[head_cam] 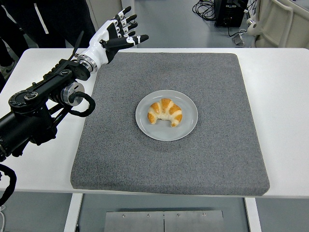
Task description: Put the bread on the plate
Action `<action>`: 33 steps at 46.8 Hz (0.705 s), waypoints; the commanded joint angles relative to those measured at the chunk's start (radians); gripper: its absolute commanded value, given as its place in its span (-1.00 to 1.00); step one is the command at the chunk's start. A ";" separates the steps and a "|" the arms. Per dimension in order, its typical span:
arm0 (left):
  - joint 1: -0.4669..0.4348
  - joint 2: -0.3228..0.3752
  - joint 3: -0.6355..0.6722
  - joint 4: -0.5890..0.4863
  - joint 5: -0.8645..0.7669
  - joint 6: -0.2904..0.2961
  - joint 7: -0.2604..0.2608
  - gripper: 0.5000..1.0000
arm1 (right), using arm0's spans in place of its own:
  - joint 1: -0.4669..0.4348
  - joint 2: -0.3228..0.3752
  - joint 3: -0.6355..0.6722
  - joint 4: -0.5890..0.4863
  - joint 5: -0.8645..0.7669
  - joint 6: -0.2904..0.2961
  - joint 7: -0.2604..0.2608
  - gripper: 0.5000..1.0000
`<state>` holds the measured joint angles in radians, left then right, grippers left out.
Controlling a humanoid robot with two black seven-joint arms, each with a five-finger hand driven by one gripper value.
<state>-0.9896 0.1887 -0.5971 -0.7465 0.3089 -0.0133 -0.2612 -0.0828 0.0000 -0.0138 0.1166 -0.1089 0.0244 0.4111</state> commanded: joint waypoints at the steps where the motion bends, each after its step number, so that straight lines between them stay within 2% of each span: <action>1: 0.002 -0.020 0.000 0.050 -0.030 0.000 -0.032 0.86 | 0.000 0.000 0.000 0.000 0.000 0.000 0.000 1.00; 12: 0.000 -0.092 -0.004 0.194 -0.158 -0.008 -0.046 0.85 | 0.000 0.000 0.000 0.000 0.000 0.000 0.000 1.00; 16: 0.000 -0.114 -0.024 0.248 -0.204 -0.013 -0.073 0.85 | 0.000 0.000 0.000 0.000 0.000 0.000 0.000 1.00; 19: 0.000 -0.121 -0.050 0.272 -0.223 -0.017 -0.092 0.85 | 0.000 0.000 0.000 0.000 0.000 0.000 0.000 1.00; 26: 0.000 -0.132 -0.113 0.311 -0.235 -0.022 -0.092 0.85 | 0.000 0.000 0.000 0.000 0.000 0.000 0.000 1.00; 33: -0.001 -0.149 -0.148 0.374 -0.249 -0.071 -0.085 0.85 | 0.005 0.000 0.003 0.008 0.000 0.002 0.000 1.00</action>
<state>-0.9908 0.0447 -0.7292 -0.3961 0.0699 -0.0606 -0.3479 -0.0797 0.0000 -0.0132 0.1226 -0.1089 0.0252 0.4111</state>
